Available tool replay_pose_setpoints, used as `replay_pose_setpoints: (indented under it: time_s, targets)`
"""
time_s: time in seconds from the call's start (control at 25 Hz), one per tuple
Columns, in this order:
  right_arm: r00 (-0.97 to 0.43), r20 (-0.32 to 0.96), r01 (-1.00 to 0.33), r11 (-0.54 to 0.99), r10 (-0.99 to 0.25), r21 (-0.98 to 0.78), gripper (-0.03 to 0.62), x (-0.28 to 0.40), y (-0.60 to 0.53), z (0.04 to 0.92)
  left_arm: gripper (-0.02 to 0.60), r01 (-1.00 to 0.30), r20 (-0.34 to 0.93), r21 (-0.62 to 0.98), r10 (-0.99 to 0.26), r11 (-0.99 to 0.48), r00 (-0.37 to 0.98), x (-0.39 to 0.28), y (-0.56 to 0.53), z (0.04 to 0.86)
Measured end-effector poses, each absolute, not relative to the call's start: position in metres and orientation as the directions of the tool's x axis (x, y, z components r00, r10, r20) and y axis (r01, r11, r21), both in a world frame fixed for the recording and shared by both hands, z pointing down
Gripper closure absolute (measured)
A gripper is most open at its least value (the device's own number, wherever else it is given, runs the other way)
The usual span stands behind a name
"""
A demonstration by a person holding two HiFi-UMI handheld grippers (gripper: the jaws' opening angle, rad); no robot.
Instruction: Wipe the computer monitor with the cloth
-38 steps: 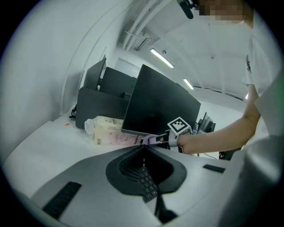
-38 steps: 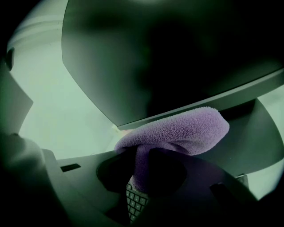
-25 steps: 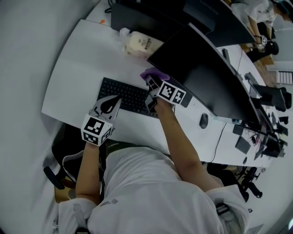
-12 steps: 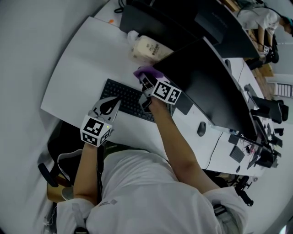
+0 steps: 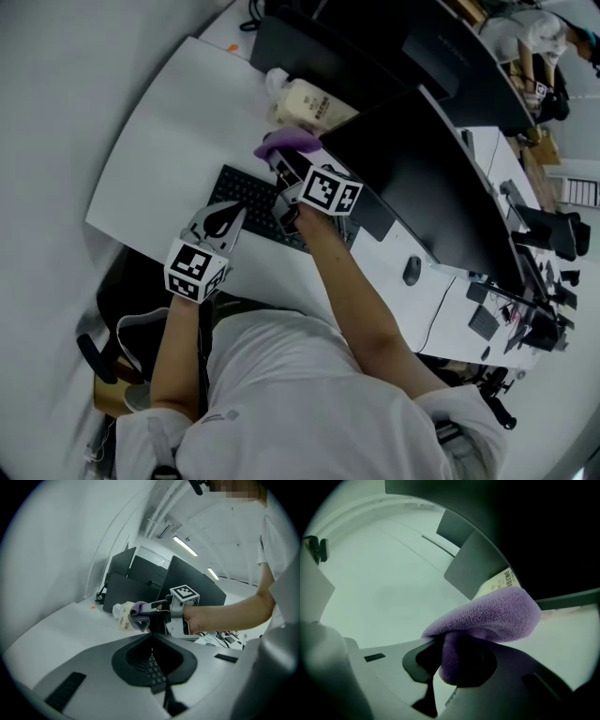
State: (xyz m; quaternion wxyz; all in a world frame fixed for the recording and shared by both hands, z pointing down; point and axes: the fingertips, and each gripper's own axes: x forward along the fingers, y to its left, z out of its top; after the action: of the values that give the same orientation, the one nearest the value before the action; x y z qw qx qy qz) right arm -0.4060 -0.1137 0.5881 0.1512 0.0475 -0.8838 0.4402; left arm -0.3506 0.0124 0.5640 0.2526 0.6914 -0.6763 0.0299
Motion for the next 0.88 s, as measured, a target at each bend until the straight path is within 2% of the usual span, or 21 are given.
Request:
replay_pose_setpoints:
  time_s: [0.28,0.56,0.88]
  targets:
    - [-0.958,0.269,-0.123,0.705,0.101,-0.699,0.527,-0.412,-0.102,0.563,0.581,-0.952,0.384,0.306,-0.918,0.03,0.095,-0.346,0.012,0.561]
    - [-0.958,0.285,-0.187,0.718,0.016,-0.67,0.528,-0.402,-0.13,0.558,0.581,-0.951,0.382,0.309,-0.918,0.02,0.105,-0.342,0.011,0.562]
    - [-0.962,0.27,-0.204,0.746,-0.034,-0.634,0.527,-0.395,-0.144,0.54,0.581,-0.952,0.376,0.306,-0.919,0.001,0.12,-0.337,0.003,0.559]
